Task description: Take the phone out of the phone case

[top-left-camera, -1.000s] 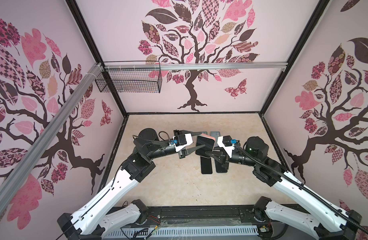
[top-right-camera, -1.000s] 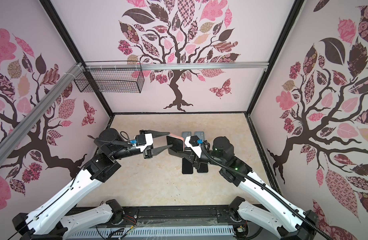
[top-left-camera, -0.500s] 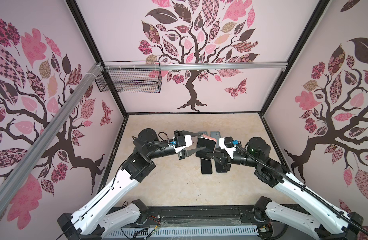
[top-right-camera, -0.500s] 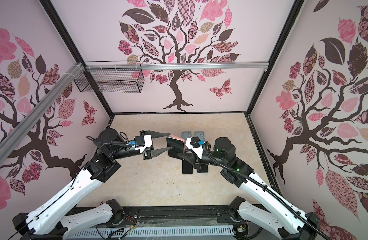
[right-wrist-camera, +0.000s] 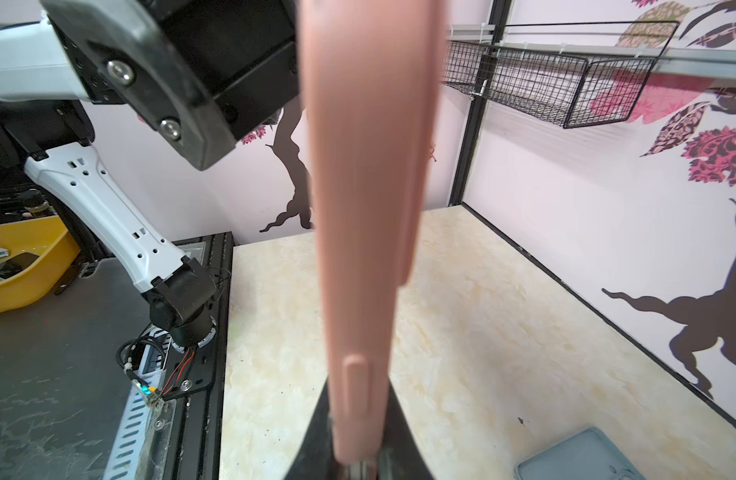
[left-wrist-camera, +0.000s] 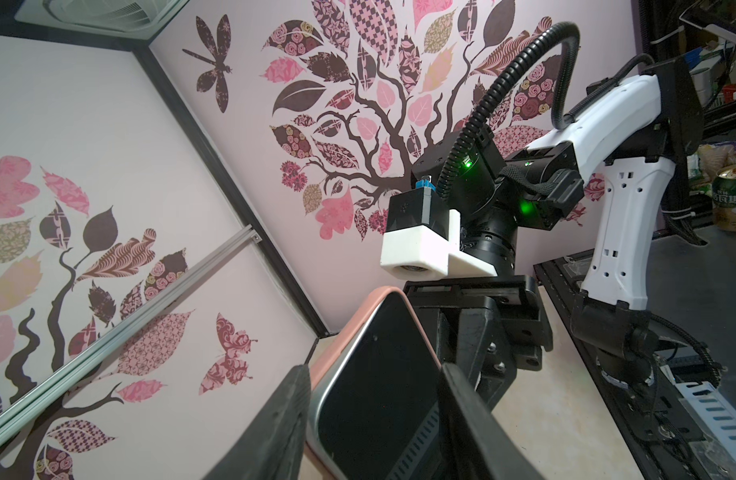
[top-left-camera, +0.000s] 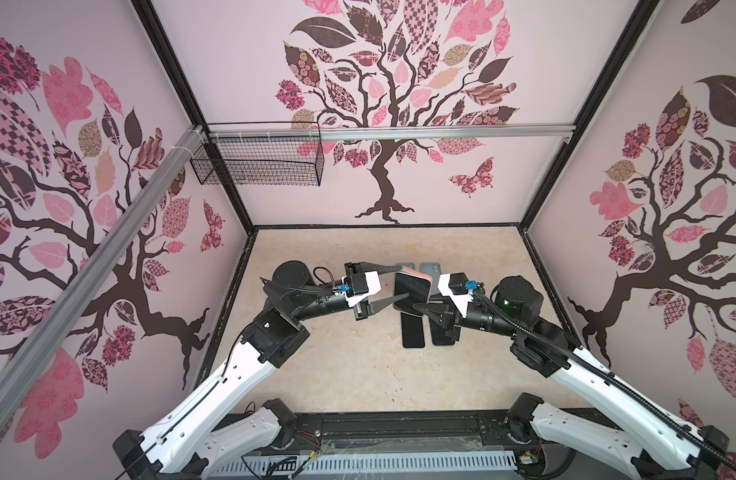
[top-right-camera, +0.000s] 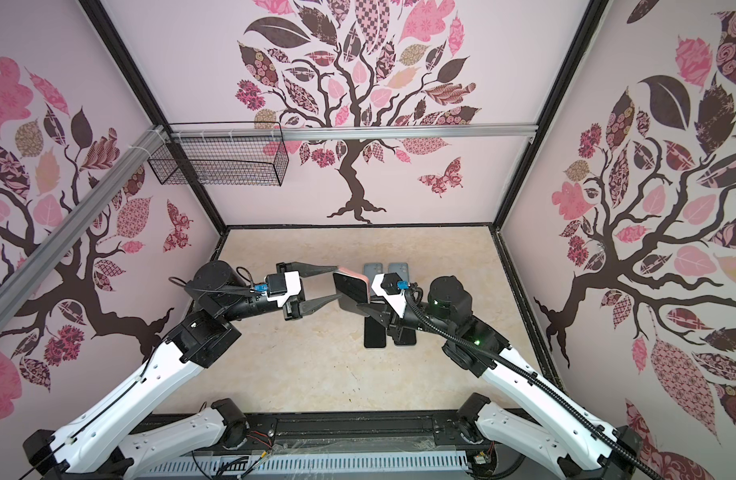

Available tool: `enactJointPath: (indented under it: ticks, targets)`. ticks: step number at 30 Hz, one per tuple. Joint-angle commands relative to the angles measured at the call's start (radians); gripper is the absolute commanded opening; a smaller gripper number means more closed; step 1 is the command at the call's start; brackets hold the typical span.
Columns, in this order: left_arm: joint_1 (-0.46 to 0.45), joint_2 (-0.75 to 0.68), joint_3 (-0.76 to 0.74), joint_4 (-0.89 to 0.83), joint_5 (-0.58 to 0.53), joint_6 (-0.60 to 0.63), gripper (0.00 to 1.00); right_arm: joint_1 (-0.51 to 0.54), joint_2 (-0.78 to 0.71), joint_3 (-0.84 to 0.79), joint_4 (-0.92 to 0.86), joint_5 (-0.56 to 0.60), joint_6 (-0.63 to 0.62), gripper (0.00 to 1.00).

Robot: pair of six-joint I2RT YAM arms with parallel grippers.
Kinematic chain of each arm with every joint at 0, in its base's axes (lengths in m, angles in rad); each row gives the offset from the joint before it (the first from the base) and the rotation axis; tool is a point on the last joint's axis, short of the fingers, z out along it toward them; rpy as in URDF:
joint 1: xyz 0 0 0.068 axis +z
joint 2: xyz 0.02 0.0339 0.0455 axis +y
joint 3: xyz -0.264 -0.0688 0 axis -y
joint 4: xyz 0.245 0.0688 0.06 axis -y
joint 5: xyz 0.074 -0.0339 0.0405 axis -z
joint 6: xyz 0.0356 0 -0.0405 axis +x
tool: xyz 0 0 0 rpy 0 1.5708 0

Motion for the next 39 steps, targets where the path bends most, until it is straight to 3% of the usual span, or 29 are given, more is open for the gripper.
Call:
enactJointPath:
  ticks: [1, 13, 21, 32, 39]
  targets:
    - [0.006, 0.007, -0.049, -0.067, -0.004, -0.017, 0.52, 0.006, -0.05, 0.052, 0.171, 0.012, -0.003, 0.0]
    - [0.006, 0.01, -0.054, -0.065, -0.004, -0.018, 0.51, 0.007, -0.037, 0.062, 0.147, -0.023, -0.012, 0.0]
    - [0.006, -0.026, -0.076, 0.005, -0.095, -0.028, 0.52, 0.006, -0.008, 0.084, 0.068, 0.095, -0.014, 0.0]
    - [0.005, -0.028, -0.059, 0.0, -0.09, -0.017, 0.52, 0.007, 0.034, 0.11, 0.004, 0.046, -0.041, 0.0]
    - [0.006, -0.042, -0.062, 0.014, -0.124, -0.014, 0.52, 0.007, 0.041, 0.106, -0.033, 0.124, -0.039, 0.0]
